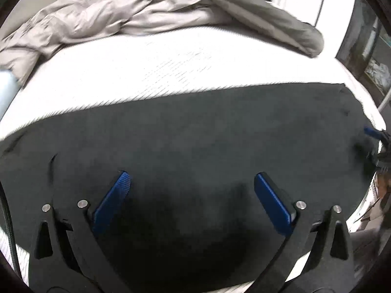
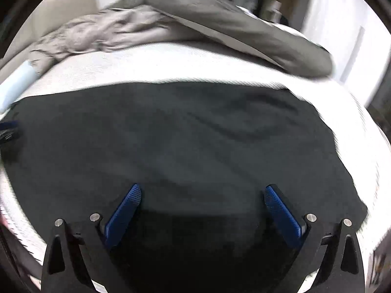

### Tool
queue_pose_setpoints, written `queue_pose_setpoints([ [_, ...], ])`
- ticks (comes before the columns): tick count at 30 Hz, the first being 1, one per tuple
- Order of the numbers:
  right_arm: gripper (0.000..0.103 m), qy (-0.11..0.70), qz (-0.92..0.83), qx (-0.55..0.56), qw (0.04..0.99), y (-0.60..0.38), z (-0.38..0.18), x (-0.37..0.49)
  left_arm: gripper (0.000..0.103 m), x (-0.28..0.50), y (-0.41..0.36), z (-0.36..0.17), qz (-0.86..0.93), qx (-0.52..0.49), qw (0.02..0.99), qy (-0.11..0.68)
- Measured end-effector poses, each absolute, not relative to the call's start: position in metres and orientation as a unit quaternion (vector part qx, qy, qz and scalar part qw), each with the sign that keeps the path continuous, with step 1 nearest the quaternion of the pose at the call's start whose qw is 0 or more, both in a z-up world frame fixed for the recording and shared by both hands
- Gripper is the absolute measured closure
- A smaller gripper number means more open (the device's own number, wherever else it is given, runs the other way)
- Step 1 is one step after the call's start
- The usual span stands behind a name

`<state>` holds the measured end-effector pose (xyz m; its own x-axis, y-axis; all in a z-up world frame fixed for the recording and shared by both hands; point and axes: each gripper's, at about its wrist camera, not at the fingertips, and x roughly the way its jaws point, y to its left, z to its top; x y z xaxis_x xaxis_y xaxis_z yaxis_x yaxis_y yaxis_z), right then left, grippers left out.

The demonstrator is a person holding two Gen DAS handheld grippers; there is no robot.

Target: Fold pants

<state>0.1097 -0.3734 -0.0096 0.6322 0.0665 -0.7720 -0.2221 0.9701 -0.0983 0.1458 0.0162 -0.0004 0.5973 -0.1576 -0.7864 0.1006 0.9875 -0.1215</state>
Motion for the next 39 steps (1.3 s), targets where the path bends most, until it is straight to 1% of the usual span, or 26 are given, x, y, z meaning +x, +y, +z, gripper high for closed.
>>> queue_pose_setpoints([
  [2,0.000,0.426,0.111,-0.113,0.891,-0.341,-0.005,0.120,0.002,0.166,-0.005,0.003,-0.089,-0.024,0.891,0.444],
  [4,0.000,0.434,0.124,-0.130,0.883,-0.307,-0.006,0.139,0.002,0.195,-0.031,-0.004,-0.099,-0.023,0.877,0.469],
  [6,0.001,0.445,0.127,-0.136,0.876,-0.283,-0.015,0.159,0.004,0.213,-0.054,-0.017,-0.103,-0.016,0.863,0.495],
  [7,0.002,0.459,0.127,-0.144,0.868,-0.278,-0.021,0.170,0.007,0.220,-0.058,-0.026,-0.087,-0.001,0.855,0.512],
  [8,0.002,0.471,0.119,-0.159,0.859,-0.273,-0.030,0.178,0.006,0.222,-0.061,-0.031,-0.071,0.012,0.851,0.520],
  [10,0.001,0.469,0.109,-0.193,0.855,-0.279,-0.036,0.184,0.005,0.220,-0.054,-0.030,-0.066,0.019,0.856,0.513],
  [11,0.001,0.463,0.091,-0.192,0.860,-0.293,-0.036,0.186,0.005,0.218,-0.047,-0.028,-0.056,0.023,0.856,0.513],
  [14,0.000,0.472,0.030,-0.130,0.872,-0.351,-0.033,0.196,0.004,0.212,-0.017,-0.027,-0.005,0.028,0.859,0.511],
  [15,0.000,0.470,0.013,-0.113,0.875,-0.366,-0.032,0.198,0.004,0.209,-0.007,-0.026,0.001,0.013,0.859,0.512],
  [17,0.000,0.466,0.013,-0.090,0.880,-0.378,-0.026,0.196,0.011,0.208,0.008,-0.019,0.011,-0.018,0.859,0.512],
  [20,0.001,0.445,0.053,-0.116,0.886,-0.351,-0.013,0.190,0.010,0.213,0.004,0.002,0.001,-0.060,0.872,0.486],
  [22,0.001,0.436,0.079,-0.123,0.888,-0.326,-0.009,0.188,0.010,0.225,-0.010,0.004,-0.013,-0.064,0.875,0.480],
  [25,0.001,0.440,0.096,-0.134,0.883,-0.293,-0.013,0.208,0.010,0.255,-0.039,-0.006,-0.032,-0.053,0.869,0.492],
  [28,0.001,0.460,0.084,-0.158,0.870,-0.281,-0.026,0.230,0.008,0.265,-0.054,-0.024,-0.017,-0.021,0.856,0.516],
  [29,0.001,0.468,0.080,-0.159,0.866,-0.288,-0.031,0.235,0.006,0.266,-0.050,-0.026,-0.013,-0.020,0.858,0.514],
  [34,0.001,0.477,-0.016,-0.107,0.872,-0.376,-0.033,0.248,0.005,0.254,0.012,-0.025,0.063,-0.002,0.863,0.501],
  [37,0.001,0.474,-0.045,-0.086,0.875,-0.418,-0.028,0.232,0.006,0.229,0.057,-0.021,0.097,-0.007,0.866,0.491],
  [39,0.001,0.469,-0.040,-0.088,0.878,-0.424,-0.022,0.217,0.006,0.199,0.082,-0.015,0.118,-0.014,0.865,0.487],
])
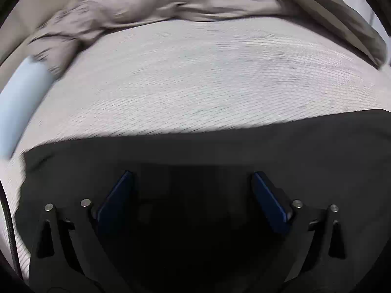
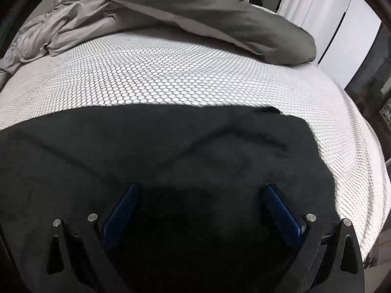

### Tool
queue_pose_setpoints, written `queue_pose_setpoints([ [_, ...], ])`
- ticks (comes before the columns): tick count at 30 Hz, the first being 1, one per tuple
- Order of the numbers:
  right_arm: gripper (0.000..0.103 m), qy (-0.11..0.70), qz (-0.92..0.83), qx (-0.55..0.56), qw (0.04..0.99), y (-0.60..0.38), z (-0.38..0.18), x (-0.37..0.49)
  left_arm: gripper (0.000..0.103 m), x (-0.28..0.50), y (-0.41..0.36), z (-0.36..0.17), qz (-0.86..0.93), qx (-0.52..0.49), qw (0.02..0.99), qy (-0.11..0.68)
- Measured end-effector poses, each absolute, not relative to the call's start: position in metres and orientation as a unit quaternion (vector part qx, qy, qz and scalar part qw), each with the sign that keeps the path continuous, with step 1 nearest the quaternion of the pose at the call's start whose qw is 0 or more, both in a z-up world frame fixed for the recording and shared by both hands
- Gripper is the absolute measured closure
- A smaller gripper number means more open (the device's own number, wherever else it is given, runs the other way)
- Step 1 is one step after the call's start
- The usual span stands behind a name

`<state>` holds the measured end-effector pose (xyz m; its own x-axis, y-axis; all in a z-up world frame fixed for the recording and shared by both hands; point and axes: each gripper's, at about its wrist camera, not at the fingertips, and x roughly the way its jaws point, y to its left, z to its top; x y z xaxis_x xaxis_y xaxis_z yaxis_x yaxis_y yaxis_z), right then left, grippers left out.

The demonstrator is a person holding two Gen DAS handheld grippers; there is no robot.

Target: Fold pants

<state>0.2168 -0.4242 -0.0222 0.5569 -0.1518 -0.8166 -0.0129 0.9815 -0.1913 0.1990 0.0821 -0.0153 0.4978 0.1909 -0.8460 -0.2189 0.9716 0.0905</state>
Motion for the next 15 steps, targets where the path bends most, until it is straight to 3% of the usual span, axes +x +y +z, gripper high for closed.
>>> queue_pose_setpoints([
  [3,0.001,0.459,-0.005,-0.090,0.884,-0.424,-0.010,0.195,0.007,0.165,0.099,-0.003,0.097,-0.029,0.881,0.463],
  [6,0.001,0.444,0.083,-0.078,0.889,-0.408,0.003,0.169,0.005,0.131,0.098,0.001,0.143,0.028,0.893,0.425],
  [11,0.001,0.473,0.122,-0.155,0.859,-0.387,-0.026,0.164,0.004,0.108,0.110,-0.020,0.049,0.031,0.885,0.462],
  [15,0.001,0.474,0.092,-0.136,0.865,-0.415,-0.024,0.164,0.001,0.086,0.136,-0.019,0.026,-0.007,0.882,0.471],
])
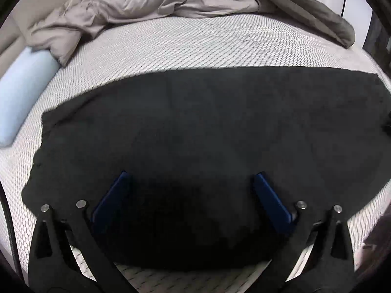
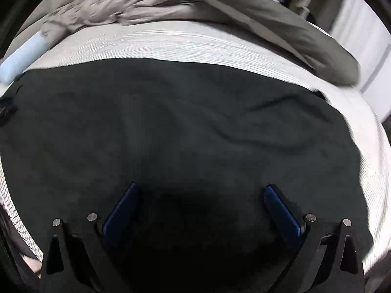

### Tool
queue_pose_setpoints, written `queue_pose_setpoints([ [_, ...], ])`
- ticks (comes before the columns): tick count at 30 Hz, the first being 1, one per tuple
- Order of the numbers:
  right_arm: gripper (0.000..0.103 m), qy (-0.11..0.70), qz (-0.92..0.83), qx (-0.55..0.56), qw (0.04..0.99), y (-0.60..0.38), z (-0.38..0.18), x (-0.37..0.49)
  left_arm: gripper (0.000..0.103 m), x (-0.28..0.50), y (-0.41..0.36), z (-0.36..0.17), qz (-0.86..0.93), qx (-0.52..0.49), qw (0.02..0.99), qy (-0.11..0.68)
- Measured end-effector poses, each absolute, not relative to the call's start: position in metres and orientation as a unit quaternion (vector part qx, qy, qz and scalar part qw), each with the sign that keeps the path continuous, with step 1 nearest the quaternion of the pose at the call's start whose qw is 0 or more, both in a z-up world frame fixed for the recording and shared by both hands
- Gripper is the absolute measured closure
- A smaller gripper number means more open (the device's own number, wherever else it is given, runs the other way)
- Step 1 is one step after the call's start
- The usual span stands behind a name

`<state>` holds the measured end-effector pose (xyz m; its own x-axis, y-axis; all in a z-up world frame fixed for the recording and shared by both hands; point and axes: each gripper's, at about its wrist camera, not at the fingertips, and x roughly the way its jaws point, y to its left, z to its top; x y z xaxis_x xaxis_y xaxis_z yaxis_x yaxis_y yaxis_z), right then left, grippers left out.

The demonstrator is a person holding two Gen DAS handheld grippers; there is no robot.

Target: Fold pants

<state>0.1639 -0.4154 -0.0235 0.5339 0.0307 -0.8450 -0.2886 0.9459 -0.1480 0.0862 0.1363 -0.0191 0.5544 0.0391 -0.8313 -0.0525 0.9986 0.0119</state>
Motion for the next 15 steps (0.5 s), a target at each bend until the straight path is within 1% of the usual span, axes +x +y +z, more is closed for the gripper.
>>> queue_pose_setpoints([
  [3,0.001,0.473,0.074,-0.129,0.868,-0.429,-0.022,0.158,0.001,0.070,0.170,-0.007,0.059,-0.039,0.893,0.445],
  [7,0.001,0.457,0.081,-0.114,0.878,-0.430,-0.010,0.143,0.002,0.063,0.217,0.004,0.127,-0.145,0.895,0.402],
  [9,0.001,0.455,0.081,-0.108,0.880,-0.427,-0.009,0.140,0.007,0.077,0.234,-0.006,0.156,-0.147,0.885,0.414],
  [10,0.001,0.457,0.080,-0.108,0.879,-0.428,-0.011,0.139,0.016,0.086,0.238,-0.014,0.165,-0.136,0.875,0.434],
  [11,0.001,0.459,0.080,-0.112,0.878,-0.427,-0.014,0.139,0.022,0.092,0.239,-0.022,0.176,-0.117,0.864,0.458],
  [12,0.001,0.462,0.077,-0.118,0.876,-0.427,-0.015,0.139,0.023,0.093,0.240,-0.025,0.183,-0.108,0.860,0.464],
  [14,0.001,0.460,0.057,-0.131,0.876,-0.426,-0.023,0.146,0.028,0.088,0.230,-0.018,0.213,-0.087,0.857,0.461],
  [15,0.001,0.458,0.043,-0.137,0.877,-0.426,-0.022,0.147,0.029,0.091,0.222,-0.015,0.229,-0.067,0.856,0.459],
])
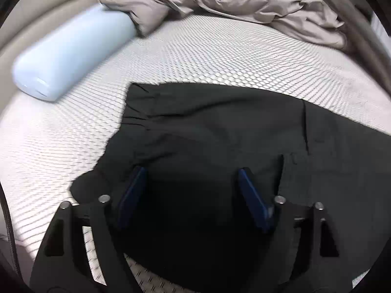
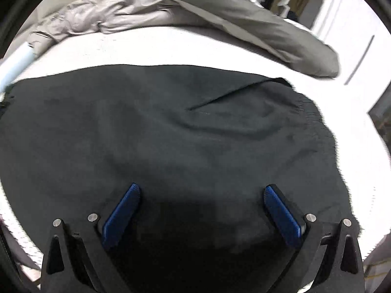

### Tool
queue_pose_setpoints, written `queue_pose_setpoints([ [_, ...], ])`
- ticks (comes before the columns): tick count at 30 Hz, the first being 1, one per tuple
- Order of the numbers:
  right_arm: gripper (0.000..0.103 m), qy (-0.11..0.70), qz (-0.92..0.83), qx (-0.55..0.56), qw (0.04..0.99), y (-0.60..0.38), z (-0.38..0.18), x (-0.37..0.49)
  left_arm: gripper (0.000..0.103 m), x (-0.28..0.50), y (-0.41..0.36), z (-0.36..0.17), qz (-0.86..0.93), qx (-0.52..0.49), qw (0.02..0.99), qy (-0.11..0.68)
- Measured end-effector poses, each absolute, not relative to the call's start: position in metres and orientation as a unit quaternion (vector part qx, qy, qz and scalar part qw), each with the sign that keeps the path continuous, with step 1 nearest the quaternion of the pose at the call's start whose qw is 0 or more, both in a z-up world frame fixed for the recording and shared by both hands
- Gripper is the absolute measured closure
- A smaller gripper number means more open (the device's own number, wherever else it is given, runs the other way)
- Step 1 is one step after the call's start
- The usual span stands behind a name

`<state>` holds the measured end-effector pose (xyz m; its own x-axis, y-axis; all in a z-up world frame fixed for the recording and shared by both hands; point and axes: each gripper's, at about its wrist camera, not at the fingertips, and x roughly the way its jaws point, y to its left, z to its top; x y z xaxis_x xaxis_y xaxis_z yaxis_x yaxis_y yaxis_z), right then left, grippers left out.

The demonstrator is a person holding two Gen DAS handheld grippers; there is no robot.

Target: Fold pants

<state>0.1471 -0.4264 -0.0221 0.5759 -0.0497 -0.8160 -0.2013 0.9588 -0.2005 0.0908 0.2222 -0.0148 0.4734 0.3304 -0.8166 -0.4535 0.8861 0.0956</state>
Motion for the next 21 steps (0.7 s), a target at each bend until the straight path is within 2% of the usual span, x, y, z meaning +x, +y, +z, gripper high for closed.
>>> queue_pose_setpoints([
  [3,0.001,0.449,0.021,-0.144,0.882,-0.433,-0.018,0.145,0.030,0.083,0.194,-0.001,0.246,-0.020,0.860,0.447],
  [6,0.001,0.435,0.045,-0.154,0.886,-0.424,-0.008,0.133,0.030,0.075,0.155,0.019,0.185,-0.034,0.890,0.415],
  [8,0.001,0.426,0.077,-0.154,0.888,-0.411,-0.004,0.124,0.026,0.072,0.110,0.029,0.113,-0.044,0.909,0.398],
  [10,0.001,0.426,0.106,-0.150,0.886,-0.400,-0.003,0.119,0.022,0.075,0.068,0.027,0.043,-0.052,0.913,0.402],
  [13,0.001,0.441,0.118,-0.157,0.876,-0.391,-0.016,0.114,0.022,0.080,-0.009,0.014,-0.074,-0.038,0.896,0.437],
  [15,0.001,0.447,0.104,-0.167,0.872,-0.399,-0.024,0.110,0.022,0.080,-0.047,0.003,-0.091,-0.009,0.884,0.458],
  [16,0.001,0.446,0.092,-0.170,0.874,-0.409,-0.025,0.108,0.021,0.078,-0.063,-0.002,-0.087,0.018,0.879,0.469],
  [19,0.001,0.448,0.023,-0.157,0.880,-0.453,-0.027,0.113,0.006,0.076,-0.082,-0.007,-0.051,0.059,0.880,0.468],
  [21,0.001,0.452,-0.001,-0.117,0.884,-0.482,-0.026,0.115,0.007,0.076,-0.081,-0.001,-0.057,0.026,0.887,0.457],
])
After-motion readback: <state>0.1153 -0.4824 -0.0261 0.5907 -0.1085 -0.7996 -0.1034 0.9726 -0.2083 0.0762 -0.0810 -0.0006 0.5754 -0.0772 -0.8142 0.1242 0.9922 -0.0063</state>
